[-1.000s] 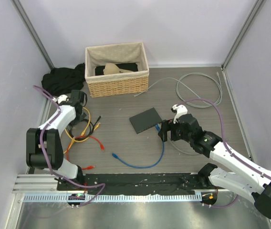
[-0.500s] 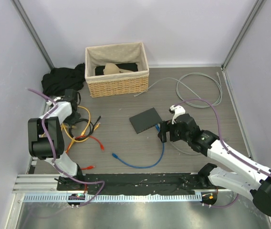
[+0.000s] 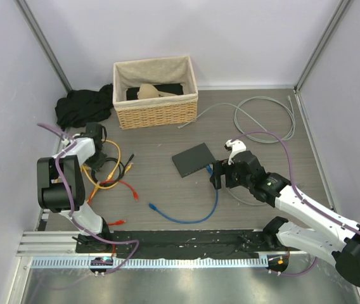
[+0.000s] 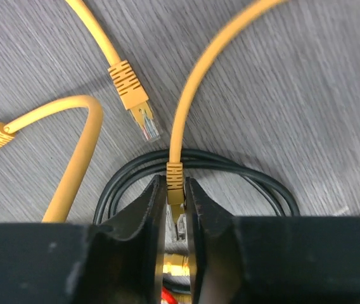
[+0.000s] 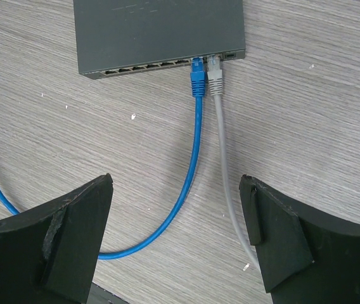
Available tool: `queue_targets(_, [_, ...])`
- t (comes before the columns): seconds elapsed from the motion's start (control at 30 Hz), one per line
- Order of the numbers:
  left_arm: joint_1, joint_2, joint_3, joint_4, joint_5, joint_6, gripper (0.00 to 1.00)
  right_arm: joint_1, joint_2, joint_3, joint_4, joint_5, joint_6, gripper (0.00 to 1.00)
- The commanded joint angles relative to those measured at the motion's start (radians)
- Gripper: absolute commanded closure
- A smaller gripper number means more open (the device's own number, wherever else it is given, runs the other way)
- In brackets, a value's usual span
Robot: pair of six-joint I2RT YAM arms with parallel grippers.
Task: Insert the plug into the switch port
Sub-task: Pick up the connector from the center of the board, then place the connector at the center of the board.
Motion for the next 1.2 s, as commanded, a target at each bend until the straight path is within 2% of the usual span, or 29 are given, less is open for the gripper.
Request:
queue_targets(0.0, [0.006, -0.099, 0.033, -0.013, 0.012, 0.011, 0.81, -0.003, -0.024, 0.001, 0.024, 0.014, -0.012, 0.11])
queue_targets(0.07, [0.006, -0.154, 0.056, -0.034, 0.020, 0.042, 0.87, -0.003, -0.025, 0.000, 0.024, 0.012, -0.012, 0.11])
queue_targets(0.17, [0.005, -0.219, 0.093, -0.060, 0.043, 0.089, 0.90, -0.003, -0.027, 0.000, 0.024, 0.014, -0.010, 0.11])
queue_targets(0.4, [-0.023, -0.395, 0.202, -0.077, 0.146, 0.250, 0.91, -0.003, -0.044, 0.010, 0.020, 0.021, -0.013, 0.11])
queue_targets(0.57, [-0.076, -0.458, 0.277, -0.069, 0.314, 0.376, 0.91, -0.003, -0.068, 0.033, 0.014, 0.006, -0.012, 0.11])
queue_targets(0.63, [-0.142, -0.483, 0.284, -0.062, 0.354, 0.431, 0.91, -0.003, -0.074, 0.052, 0.012, -0.005, -0.012, 0.11])
queue_targets(0.77, [-0.254, -0.509, 0.263, -0.030, 0.523, 0.528, 0.89, -0.003, -0.083, 0.093, 0.001, -0.023, -0.007, 0.11])
queue_targets(0.9, [-0.426, -0.514, 0.216, 0.009, 0.601, 0.637, 0.88, -0.003, -0.071, 0.162, -0.008, -0.049, -0.004, 0.11])
queue_targets(1.03, [-0.549, -0.498, 0.153, 0.043, 0.641, 0.707, 0.87, -0.003, -0.047, 0.219, -0.011, -0.065, -0.001, 0.11])
queue_targets(1.17, [-0.716, -0.486, 0.113, 0.081, 0.620, 0.790, 0.86, -0.003, -0.018, 0.283, -0.017, -0.107, 0.016, 0.11])
